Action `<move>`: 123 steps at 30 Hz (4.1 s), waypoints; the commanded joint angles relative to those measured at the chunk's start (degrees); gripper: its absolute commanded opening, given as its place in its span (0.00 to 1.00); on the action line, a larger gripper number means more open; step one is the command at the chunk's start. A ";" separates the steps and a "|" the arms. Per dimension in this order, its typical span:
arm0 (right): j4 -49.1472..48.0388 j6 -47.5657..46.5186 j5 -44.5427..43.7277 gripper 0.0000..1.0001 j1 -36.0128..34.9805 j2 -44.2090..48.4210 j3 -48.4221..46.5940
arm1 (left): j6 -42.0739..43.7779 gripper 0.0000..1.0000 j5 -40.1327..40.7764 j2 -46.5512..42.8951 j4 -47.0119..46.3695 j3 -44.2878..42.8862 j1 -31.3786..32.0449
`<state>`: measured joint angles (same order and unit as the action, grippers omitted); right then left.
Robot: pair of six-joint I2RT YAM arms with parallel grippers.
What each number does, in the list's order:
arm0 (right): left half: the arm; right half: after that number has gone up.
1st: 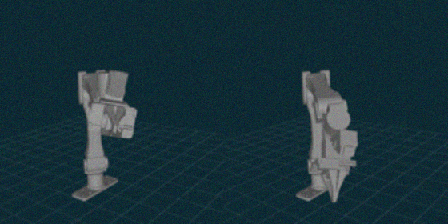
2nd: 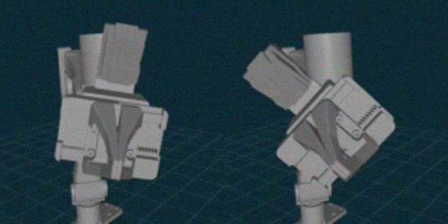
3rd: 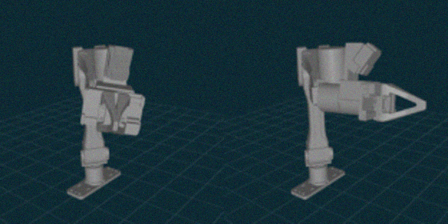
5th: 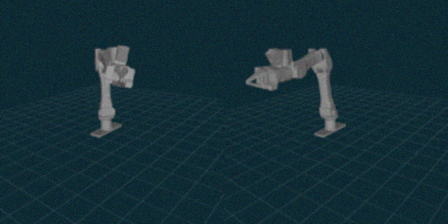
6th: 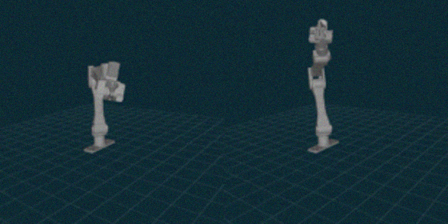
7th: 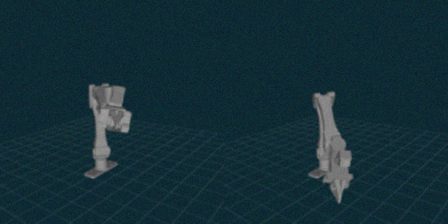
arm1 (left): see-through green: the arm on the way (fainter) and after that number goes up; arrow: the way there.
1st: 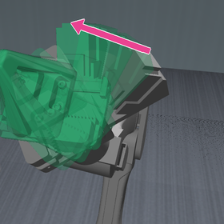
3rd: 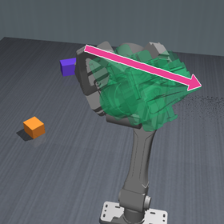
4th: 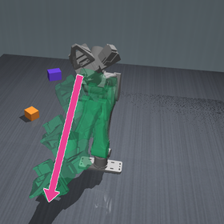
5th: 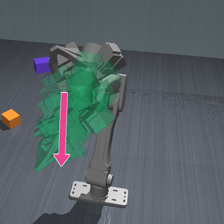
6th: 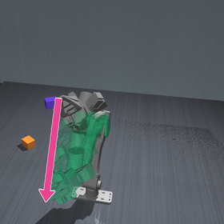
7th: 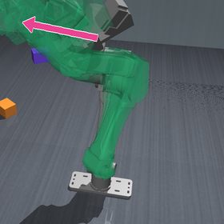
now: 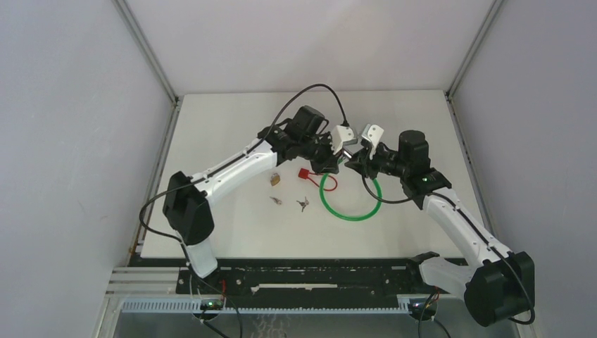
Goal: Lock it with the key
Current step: Lock the lock at the center of the board.
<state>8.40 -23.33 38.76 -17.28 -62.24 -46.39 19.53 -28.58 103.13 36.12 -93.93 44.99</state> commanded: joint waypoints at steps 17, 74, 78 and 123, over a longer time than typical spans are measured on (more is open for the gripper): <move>-20.78 -4.36 4.83 0.00 -4.95 4.30 14.96 | 6.06 0.02 10.24 -16.52 -19.21 18.79 0.87; -11.76 -19.23 6.65 0.00 -6.37 2.95 14.75 | 9.27 0.01 19.50 -19.33 -26.52 29.53 3.43; -12.54 -17.72 6.99 0.00 -5.07 3.00 14.79 | 8.82 0.08 19.47 -19.59 -26.85 29.89 3.44; -14.93 -13.22 4.83 0.00 -1.79 3.28 14.71 | 5.33 0.65 -11.88 -21.73 -4.89 11.44 -6.57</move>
<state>-10.41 -36.84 44.95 -19.22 -59.16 -33.04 27.94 -34.89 79.18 29.80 -74.61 38.81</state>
